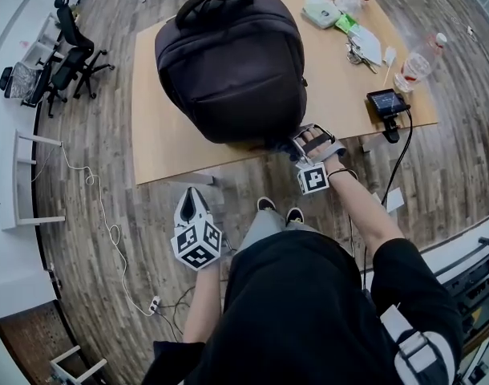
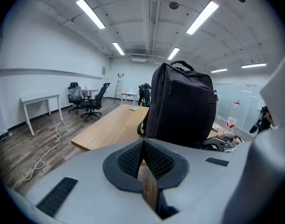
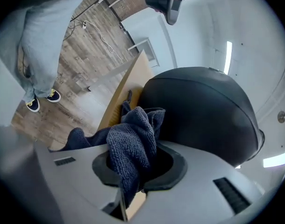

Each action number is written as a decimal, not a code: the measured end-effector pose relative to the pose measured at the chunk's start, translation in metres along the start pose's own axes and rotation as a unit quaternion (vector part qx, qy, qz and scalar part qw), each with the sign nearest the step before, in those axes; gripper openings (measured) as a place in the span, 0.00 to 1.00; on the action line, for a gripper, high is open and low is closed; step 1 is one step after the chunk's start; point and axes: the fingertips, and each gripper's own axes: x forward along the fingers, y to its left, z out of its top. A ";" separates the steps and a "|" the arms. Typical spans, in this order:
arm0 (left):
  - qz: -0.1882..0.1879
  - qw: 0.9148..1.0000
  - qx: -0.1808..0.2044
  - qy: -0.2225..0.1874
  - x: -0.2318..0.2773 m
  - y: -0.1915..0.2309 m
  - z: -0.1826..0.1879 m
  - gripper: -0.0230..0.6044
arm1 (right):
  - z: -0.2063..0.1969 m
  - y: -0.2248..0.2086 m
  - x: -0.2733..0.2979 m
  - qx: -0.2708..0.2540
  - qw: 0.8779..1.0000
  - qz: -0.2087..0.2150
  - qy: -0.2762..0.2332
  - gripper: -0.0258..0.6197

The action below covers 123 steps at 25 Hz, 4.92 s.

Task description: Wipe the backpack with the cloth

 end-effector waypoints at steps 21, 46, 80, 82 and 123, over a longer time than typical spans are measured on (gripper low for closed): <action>-0.036 0.999 -0.002 -0.025 0.010 -0.035 0.015 0.06 | 0.028 -0.265 -0.063 0.028 0.971 -0.221 -0.084 0.15; -0.034 0.999 0.021 0.010 0.002 -0.022 -0.006 0.06 | -0.059 -0.093 -0.054 0.228 0.959 -0.163 0.027 0.15; -0.011 1.000 0.005 0.024 0.007 0.045 -0.001 0.06 | 0.014 0.004 0.040 0.833 0.532 -0.014 0.153 0.15; -0.008 1.000 -0.004 0.024 0.011 0.062 0.003 0.06 | 0.024 0.003 0.045 0.839 0.520 -0.020 0.157 0.15; -0.034 0.997 -0.064 -0.020 0.051 0.172 0.036 0.06 | 0.174 -0.316 0.012 0.938 0.262 0.035 -0.224 0.15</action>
